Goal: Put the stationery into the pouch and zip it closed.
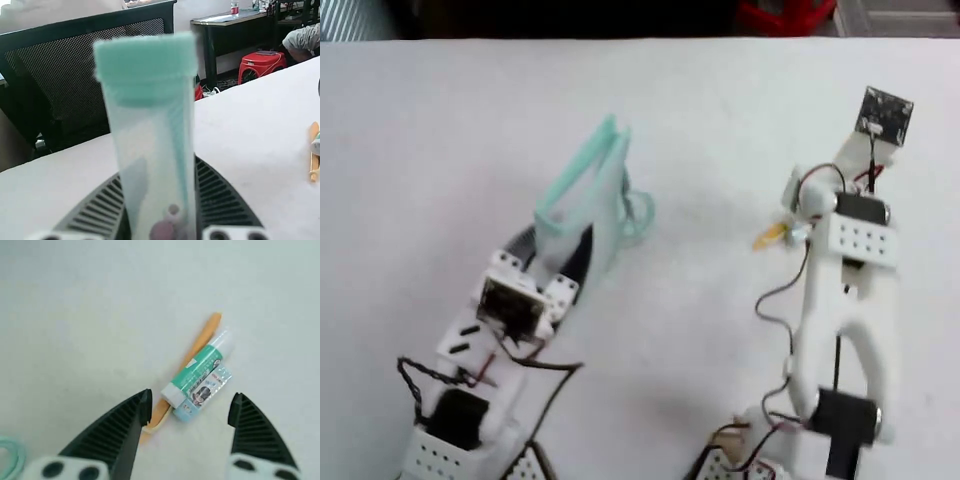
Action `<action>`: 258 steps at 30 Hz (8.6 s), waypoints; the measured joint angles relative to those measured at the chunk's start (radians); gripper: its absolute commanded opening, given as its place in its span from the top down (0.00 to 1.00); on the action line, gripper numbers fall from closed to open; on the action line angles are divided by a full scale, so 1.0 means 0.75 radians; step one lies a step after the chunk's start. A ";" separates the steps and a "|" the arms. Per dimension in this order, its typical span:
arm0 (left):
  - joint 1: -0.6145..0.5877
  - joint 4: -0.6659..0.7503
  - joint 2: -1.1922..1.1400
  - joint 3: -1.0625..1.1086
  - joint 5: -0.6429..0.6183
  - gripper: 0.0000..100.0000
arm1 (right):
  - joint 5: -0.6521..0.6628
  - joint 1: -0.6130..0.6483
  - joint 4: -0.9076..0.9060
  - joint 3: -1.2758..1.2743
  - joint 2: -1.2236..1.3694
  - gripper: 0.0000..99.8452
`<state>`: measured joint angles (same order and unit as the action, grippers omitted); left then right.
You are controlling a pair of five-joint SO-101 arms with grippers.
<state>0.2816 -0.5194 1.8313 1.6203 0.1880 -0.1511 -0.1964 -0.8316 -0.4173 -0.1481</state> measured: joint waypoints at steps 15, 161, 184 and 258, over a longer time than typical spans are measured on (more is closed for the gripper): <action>0.000 -0.025 0.000 0.000 0.070 0.85 | -0.313 0.002 0.055 0.139 0.368 0.77; -0.041 0.051 -0.018 0.080 -0.086 0.84 | 0.160 0.153 -0.170 -0.100 -0.687 0.78; -0.039 0.051 -0.018 0.080 -0.166 0.79 | -0.370 -0.065 -0.342 0.421 0.595 0.78; -0.045 0.051 -0.018 0.082 -0.164 0.78 | 0.262 1.189 -0.354 0.747 -0.180 0.98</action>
<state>0.2478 -0.4810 1.8174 1.6817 0.0652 0.0453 0.6951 -1.0971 0.1427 -0.2831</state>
